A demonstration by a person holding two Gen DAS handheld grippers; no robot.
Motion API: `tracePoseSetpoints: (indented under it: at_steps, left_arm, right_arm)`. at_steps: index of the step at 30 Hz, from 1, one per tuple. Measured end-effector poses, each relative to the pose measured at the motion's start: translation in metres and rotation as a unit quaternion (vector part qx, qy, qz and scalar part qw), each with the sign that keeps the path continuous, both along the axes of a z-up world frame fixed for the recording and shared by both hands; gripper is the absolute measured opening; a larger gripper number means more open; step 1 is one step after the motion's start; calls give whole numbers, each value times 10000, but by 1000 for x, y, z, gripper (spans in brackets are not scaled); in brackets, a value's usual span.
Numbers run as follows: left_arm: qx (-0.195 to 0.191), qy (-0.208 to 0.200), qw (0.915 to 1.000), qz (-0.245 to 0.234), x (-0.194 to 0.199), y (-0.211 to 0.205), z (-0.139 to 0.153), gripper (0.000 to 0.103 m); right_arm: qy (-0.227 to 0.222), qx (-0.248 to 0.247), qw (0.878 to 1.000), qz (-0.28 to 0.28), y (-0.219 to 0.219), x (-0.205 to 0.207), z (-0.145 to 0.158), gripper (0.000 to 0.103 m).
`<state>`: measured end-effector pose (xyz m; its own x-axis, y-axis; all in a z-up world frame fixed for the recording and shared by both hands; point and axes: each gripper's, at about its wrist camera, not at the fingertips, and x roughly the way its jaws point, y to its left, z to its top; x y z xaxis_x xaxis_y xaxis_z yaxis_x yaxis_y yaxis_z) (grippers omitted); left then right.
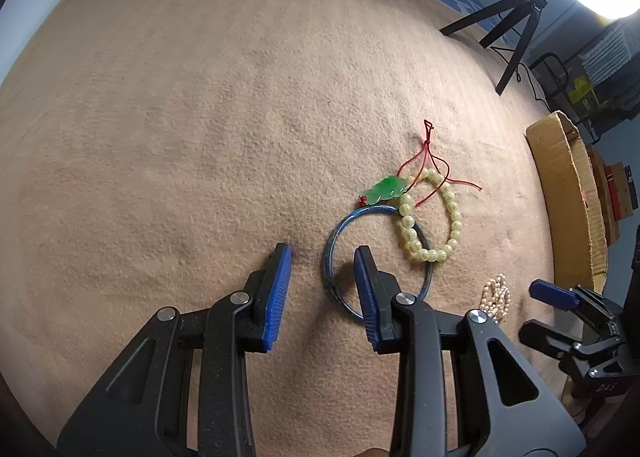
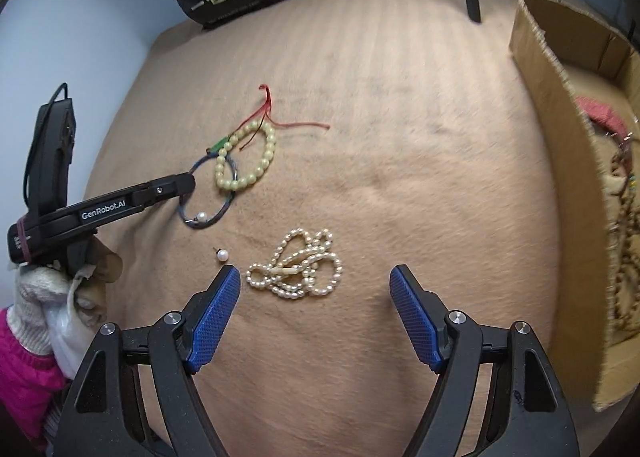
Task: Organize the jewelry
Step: 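Close the left tool on the blue bangle while the right tool grasps the pearl necklace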
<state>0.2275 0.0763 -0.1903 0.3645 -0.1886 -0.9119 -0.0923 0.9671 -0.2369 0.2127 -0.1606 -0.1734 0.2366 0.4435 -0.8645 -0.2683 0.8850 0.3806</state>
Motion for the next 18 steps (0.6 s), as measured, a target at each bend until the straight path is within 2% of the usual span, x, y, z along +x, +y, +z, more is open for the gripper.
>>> tracePoseSetpoints:
  at_steps: [4, 8, 11, 14, 16, 17, 18]
  left_arm:
    - [74, -56, 9999, -47, 1, -2, -1, 32]
    - [241, -131, 9995, -148, 3, -9, -2, 31]
    - [381, -176, 9989, -200, 4, -12, -2, 23]
    - [321, -155, 9993, -125, 6, -8, -3, 14]
    - [270, -134, 9995, -63, 5, -4, -3, 8]
    - [234, -130, 9996, -43, 5, -2, -3, 8]
    - [212, -129, 9997, -19, 6, -1, -3, 6]
  right_arm:
    - [110, -39, 9998, -153, 6, 4, -10, 76]
    - [8, -263, 9995, -161, 16, 3, -14, 76]
    - [-167, -626, 9979, -29, 27, 0, -16, 72]
    - [-429, -1106, 9927, 206, 41, -4, -16, 60]
    - [-544, -1193, 9909, 295, 45, -7, -15, 42]
    - [-573, -1176, 9909, 328, 46, -8, -15, 39]
    - [-586, -1154, 9910, 351, 47, -8, -15, 31]
